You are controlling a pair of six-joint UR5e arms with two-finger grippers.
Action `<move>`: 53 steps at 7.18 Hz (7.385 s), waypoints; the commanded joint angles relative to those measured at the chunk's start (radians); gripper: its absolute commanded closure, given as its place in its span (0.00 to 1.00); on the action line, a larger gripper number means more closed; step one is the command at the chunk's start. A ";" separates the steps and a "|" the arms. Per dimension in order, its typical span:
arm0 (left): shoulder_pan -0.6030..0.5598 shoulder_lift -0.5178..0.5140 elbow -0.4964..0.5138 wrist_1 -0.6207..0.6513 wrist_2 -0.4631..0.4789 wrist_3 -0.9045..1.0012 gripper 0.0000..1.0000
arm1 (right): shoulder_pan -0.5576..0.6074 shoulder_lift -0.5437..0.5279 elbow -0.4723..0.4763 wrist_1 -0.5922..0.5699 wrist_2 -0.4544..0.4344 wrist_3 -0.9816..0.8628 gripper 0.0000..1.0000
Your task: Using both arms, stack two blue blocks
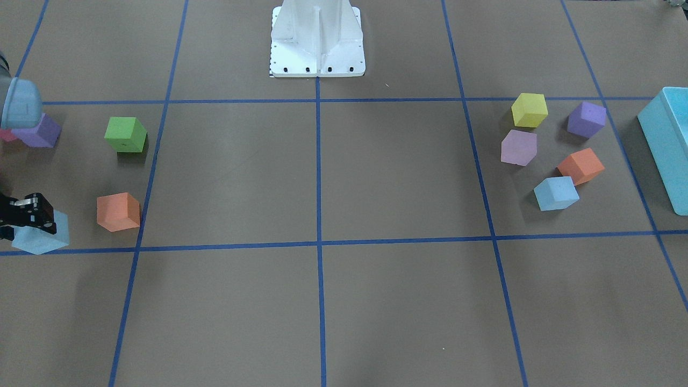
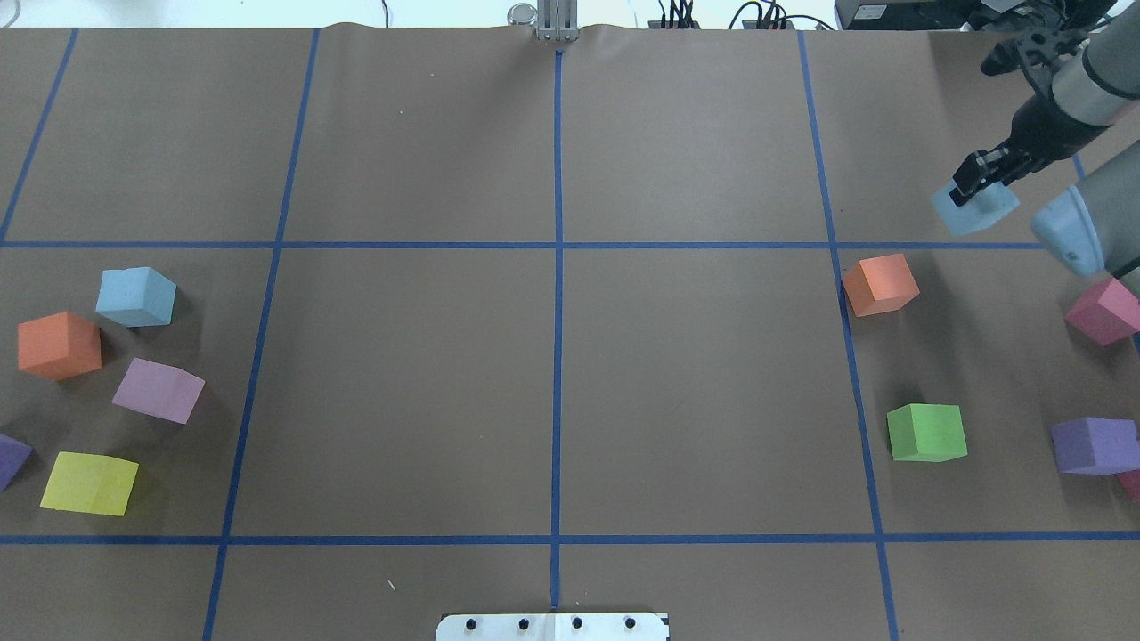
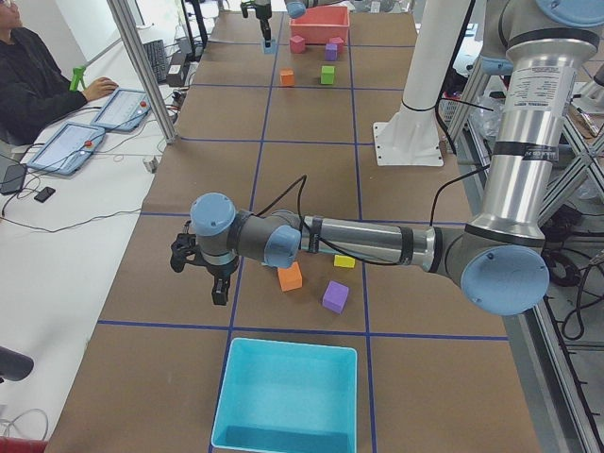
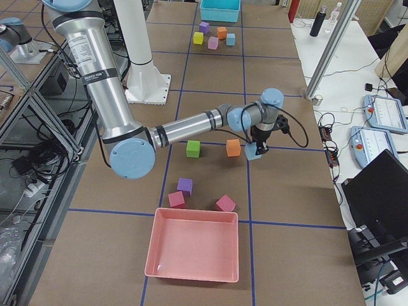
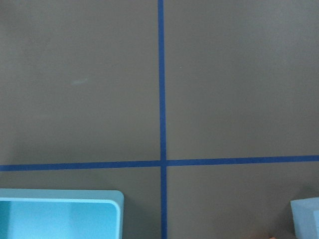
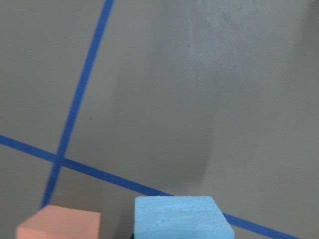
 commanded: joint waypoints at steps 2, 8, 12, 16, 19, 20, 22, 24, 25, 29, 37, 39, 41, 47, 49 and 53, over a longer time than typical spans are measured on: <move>0.202 -0.047 -0.011 -0.133 0.076 -0.350 0.02 | -0.123 0.171 0.101 -0.165 -0.009 0.303 0.65; 0.374 -0.012 -0.023 -0.255 0.174 -0.561 0.02 | -0.414 0.266 0.099 -0.055 -0.214 0.738 0.64; 0.434 -0.009 -0.015 -0.264 0.217 -0.582 0.02 | -0.556 0.268 0.096 -0.055 -0.309 0.859 0.61; 0.481 -0.009 -0.020 -0.264 0.245 -0.609 0.02 | -0.622 0.315 -0.004 0.049 -0.351 0.948 0.62; 0.481 -0.009 -0.018 -0.262 0.245 -0.607 0.02 | -0.645 0.405 -0.137 0.070 -0.371 0.989 0.62; 0.481 -0.009 -0.020 -0.262 0.245 -0.604 0.02 | -0.658 0.418 -0.140 0.070 -0.392 1.006 0.62; 0.481 -0.009 -0.020 -0.262 0.245 -0.601 0.02 | -0.662 0.453 -0.175 0.074 -0.392 1.017 0.62; 0.481 -0.009 -0.020 -0.262 0.245 -0.601 0.02 | -0.662 0.456 -0.224 0.169 -0.395 1.037 0.23; 0.481 -0.009 -0.020 -0.262 0.245 -0.601 0.03 | -0.662 0.456 -0.217 0.168 -0.410 1.040 0.01; 0.489 0.008 -0.018 -0.262 0.245 -0.587 0.03 | -0.656 0.444 -0.169 0.159 -0.403 1.027 0.00; 0.509 -0.288 -0.157 0.237 0.193 -0.596 0.48 | -0.153 0.144 0.082 0.021 -0.098 0.548 0.00; 0.562 -0.481 -0.216 0.475 0.194 -0.724 0.48 | 0.026 0.043 0.053 0.019 -0.049 0.291 0.00; 0.677 -0.596 -0.190 0.475 0.220 -0.857 0.48 | 0.139 0.010 -0.037 0.021 -0.035 0.102 0.00; 0.803 -0.807 0.069 0.387 0.303 -0.923 0.48 | 0.256 -0.008 -0.195 0.034 -0.042 -0.122 0.00; 0.829 -0.794 0.115 0.302 0.326 -0.954 0.47 | 0.256 -0.007 -0.197 0.034 -0.044 -0.119 0.00; 0.856 -0.794 0.109 0.284 0.355 -0.990 0.47 | 0.253 0.001 -0.200 0.034 -0.047 -0.109 0.00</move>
